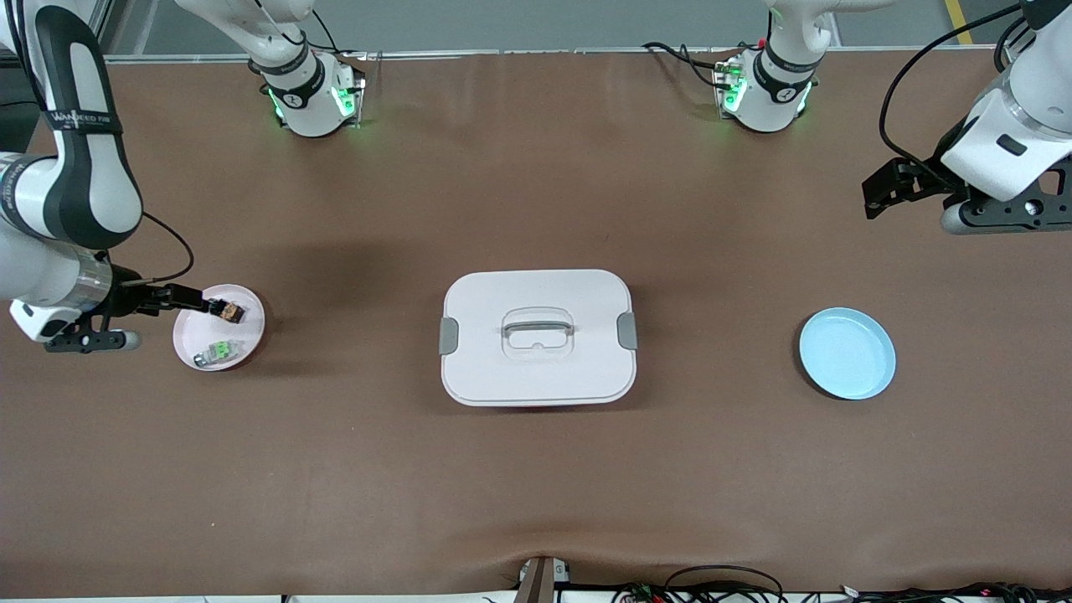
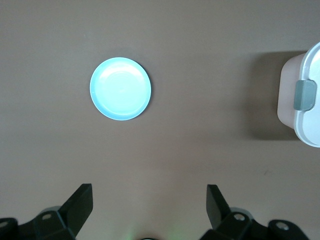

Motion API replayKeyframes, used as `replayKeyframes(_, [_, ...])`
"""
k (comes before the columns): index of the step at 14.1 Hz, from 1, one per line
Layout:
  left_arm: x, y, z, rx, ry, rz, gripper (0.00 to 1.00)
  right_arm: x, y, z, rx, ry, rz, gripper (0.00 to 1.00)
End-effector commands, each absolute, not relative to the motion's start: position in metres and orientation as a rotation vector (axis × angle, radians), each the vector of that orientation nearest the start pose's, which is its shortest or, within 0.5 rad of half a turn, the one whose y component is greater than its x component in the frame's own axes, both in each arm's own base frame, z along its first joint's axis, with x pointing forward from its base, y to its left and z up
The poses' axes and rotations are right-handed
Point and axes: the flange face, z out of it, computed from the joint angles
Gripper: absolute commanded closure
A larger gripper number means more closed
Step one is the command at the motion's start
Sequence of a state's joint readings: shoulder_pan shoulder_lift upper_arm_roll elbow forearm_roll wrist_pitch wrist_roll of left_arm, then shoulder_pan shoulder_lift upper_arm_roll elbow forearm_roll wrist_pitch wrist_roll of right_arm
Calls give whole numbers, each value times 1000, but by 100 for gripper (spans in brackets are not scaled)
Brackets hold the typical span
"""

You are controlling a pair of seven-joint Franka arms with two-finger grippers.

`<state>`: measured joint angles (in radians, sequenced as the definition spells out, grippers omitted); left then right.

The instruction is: Transfer orange switch to right arm and place

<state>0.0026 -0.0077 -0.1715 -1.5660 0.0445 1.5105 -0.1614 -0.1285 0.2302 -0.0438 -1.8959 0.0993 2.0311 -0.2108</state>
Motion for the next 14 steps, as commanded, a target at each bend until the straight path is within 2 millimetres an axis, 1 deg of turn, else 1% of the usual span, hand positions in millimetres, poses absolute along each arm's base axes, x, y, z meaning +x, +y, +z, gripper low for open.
replayKeyframes(1, [531, -86, 633, -3104, 27, 40, 0, 608, -96, 397, -3068, 81, -4, 0])
replayKeyframes(2, [531, -86, 633, -3104, 27, 40, 0, 610, -98, 400, -3070, 83, -23, 0])
replayKeyframes(4, [532, -87, 632, -3103, 29, 42, 0, 617, -96, 419, -3070, 78, -59, 0])
replayKeyframes(6, [532, -86, 633, -3104, 27, 38, 0, 616, -90, 433, -3060, 58, 5, 0])
replayKeyframes(8, [533, -86, 632, -3104, 27, 40, 0, 616, -77, 453, -3054, 26, 41, 0])
replayKeyframes(9, [533, -87, 632, -3105, 32, 38, 0, 614, -72, 460, -3051, 55, 64, 0])
replayKeyframes(11, [534, -86, 632, -3105, 29, 38, 0, 606, -60, 477, -3045, 199, 94, 0])
replayKeyframes(12, [534, -85, 632, -3105, 27, 38, 0, 601, -55, 489, -3047, 214, 89, 0])
replayKeyframes(14, [534, -85, 632, -3105, 27, 38, 0, 589, -54, 515, -3051, 205, 71, 0])
